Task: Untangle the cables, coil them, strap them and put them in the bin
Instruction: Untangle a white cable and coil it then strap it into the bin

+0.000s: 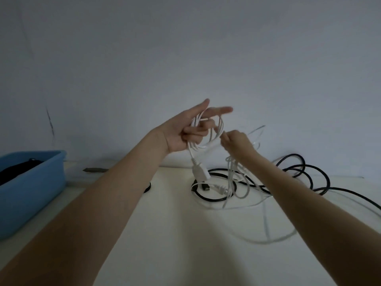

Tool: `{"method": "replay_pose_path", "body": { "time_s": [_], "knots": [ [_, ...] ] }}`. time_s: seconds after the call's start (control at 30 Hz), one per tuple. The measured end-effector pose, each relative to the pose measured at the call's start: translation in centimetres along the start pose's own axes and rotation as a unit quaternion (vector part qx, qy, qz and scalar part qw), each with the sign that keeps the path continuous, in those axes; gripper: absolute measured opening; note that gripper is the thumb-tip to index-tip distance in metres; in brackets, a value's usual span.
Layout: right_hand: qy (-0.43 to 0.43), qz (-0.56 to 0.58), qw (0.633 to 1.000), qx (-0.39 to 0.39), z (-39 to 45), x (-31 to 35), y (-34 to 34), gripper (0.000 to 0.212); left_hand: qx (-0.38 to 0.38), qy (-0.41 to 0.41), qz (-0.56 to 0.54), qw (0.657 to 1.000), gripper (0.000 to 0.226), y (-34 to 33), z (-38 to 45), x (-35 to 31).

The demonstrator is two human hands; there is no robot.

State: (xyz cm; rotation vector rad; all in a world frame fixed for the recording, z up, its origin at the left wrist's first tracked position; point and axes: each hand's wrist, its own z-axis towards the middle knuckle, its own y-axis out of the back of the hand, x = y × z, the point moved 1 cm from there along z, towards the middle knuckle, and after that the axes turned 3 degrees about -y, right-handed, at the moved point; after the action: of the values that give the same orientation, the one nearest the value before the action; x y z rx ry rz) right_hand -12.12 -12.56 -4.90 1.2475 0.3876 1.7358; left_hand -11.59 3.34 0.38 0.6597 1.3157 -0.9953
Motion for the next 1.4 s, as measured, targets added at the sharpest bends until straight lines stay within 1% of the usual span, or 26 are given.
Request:
{"method": "replay_pose_path", "body": {
  "time_s": [0.1, 0.17, 0.23, 0.27, 0.3, 0.33, 0.4, 0.47, 0.5, 0.53, 0.6, 0.67, 0.7, 0.77, 0.8, 0.87, 0.93, 0.97, 1.0, 1.07, 1.1, 1.17, 1.23, 1.27, 1.33, 1.4],
  "knots": [
    [0.001, 0.051, 0.997, 0.063, -0.8, 0.1, -1.2, 0.058, -0.012, -0.032, -0.092, 0.995, 0.047, -0.7, 0.6, 0.1],
    [0.017, 0.03, 0.994, 0.104, -1.0, -0.3, -1.2, 0.051, -0.04, -0.047, -0.12, 0.991, 0.055, -0.5, 0.9, 0.3],
    [0.037, -0.015, 0.99, 0.136, -1.1, -0.7, -1.3, 0.037, -0.093, -0.058, -0.116, 0.987, 0.066, 0.1, 1.5, 0.6],
    [0.046, -0.037, 0.987, 0.147, -1.2, -0.8, -1.3, 0.027, -0.124, -0.066, -0.104, 0.985, 0.068, 0.4, 1.8, 0.8],
    [0.045, -0.052, 0.984, 0.161, -1.2, -1.1, -1.4, 0.015, -0.154, -0.081, -0.098, 0.98, 0.067, 0.6, 2.3, 0.9],
    [0.048, -0.065, 0.98, 0.179, -1.3, -1.2, -1.6, 0.007, -0.184, -0.104, -0.098, 0.973, 0.064, 0.6, 2.6, 0.8],
    [0.04, -0.088, 0.972, 0.212, -1.5, -1.2, -1.8, 0.017, -0.236, -0.144, -0.107, 0.955, 0.058, 0.5, 3.3, 0.3],
    [0.039, -0.054, 0.977, 0.203, -1.6, -1.0, -1.6, 0.017, -0.273, -0.162, -0.091, 0.944, 0.056, 0.6, 3.4, -0.4],
    [0.037, -0.028, 0.982, 0.181, -1.6, -0.9, -1.3, 0.017, -0.279, -0.163, -0.055, 0.945, 0.057, 0.9, 3.3, -0.6],
    [0.039, -0.014, 0.988, 0.147, -1.4, -1.0, -0.9, 0.018, -0.275, -0.156, 0.005, 0.949, 0.058, 1.1, 3.1, -0.6],
    [0.047, 0.0, 0.995, 0.088, -1.0, -1.2, -0.4, 0.023, -0.245, -0.107, 0.171, 0.948, 0.063, 1.2, 2.7, 0.2],
    [0.07, 0.01, 0.995, 0.07, -0.9, -1.0, -0.1, 0.021, -0.188, -0.018, 0.341, 0.921, 0.065, 1.5, 2.7, 1.9],
    [0.086, 0.013, 0.994, 0.074, -0.9, -0.7, 0.0, 0.018, -0.152, 0.036, 0.399, 0.903, 0.065, 1.8, 2.7, 2.7],
    [0.107, 0.015, 0.989, 0.101, -1.1, -0.3, 0.6, 0.02, -0.085, 0.121, 0.43, 0.891, 0.058, 2.2, 2.6, 3.9],
    [0.107, 0.021, 0.987, 0.122, -1.1, -0.3, 1.1, 0.02, -0.078, 0.139, 0.431, 0.888, 0.055, 2.4, 2.6, 4.2],
    [0.085, 0.02, 0.982, 0.167, -0.9, -0.6, 1.9, 0.014, -0.107, 0.151, 0.445, 0.876, 0.049, 2.4, 2.5, 4.3],
    [0.064, -0.02, 0.98, 0.187, -0.8, -1.2, 2.1, 0.011, -0.124, 0.143, 0.494, 0.849, 0.048, 2.3, 2.8, 4.1],
    [0.054, -0.036, 0.98, 0.188, -0.8, -1.5, 2.0, 0.015, -0.114, 0.136, 0.531, 0.829, 0.049, 2.1, 2.9, 3.9],
    [0.042, -0.037, 0.981, 0.187, -0.9, -1.6, 1.9, 0.024, -0.104, 0.126, 0.564, 0.809, 0.049, 1.8, 3.0, 3.8],
    [0.008, 0.008, 0.985, 0.174, -1.0, -1.8, 1.9, 0.04, -0.099, 0.104, 0.605, 0.783, 0.047, 1.3, 3.1, 3.4],
    [-0.013, 0.039, 0.986, 0.159, -1.0, -1.9, 2.0, 0.041, -0.101, 0.094, 0.608, 0.781, 0.046, 1.2, 3.0, 3.3],
    [-0.065, 0.123, 0.983, 0.121, -0.8, -2.0, 2.3, 0.033, -0.111, 0.071, 0.601, 0.788, 0.04, 1.2, 3.1, 3.2],
    [-0.122, 0.209, 0.967, 0.076, -0.7, -2.0, 2.4, 0.028, -0.125, 0.057, 0.59, 0.795, 0.037, 1.5, 3.3, 3.2],
    [-0.144, 0.217, 0.964, 0.051, -0.5, -2.2, 2.3, 0.028, -0.132, 0.057, 0.586, 0.797, 0.037, 1.6, 3.4, 3.2],
    [-0.175, 0.173, 0.969, -0.011, -0.4, -2.9, 2.3, 0.028, -0.145, 0.052, 0.576, 0.803, 0.039, 1.7, 3.4, 3.0],
    [-0.203, 0.15, 0.964, -0.08, -0.1, -4.4, 2.7, 0.031, -0.155, 0.046, 0.566, 0.809, 0.04, 2.2, 3.1, 2.9]
  ]
}}
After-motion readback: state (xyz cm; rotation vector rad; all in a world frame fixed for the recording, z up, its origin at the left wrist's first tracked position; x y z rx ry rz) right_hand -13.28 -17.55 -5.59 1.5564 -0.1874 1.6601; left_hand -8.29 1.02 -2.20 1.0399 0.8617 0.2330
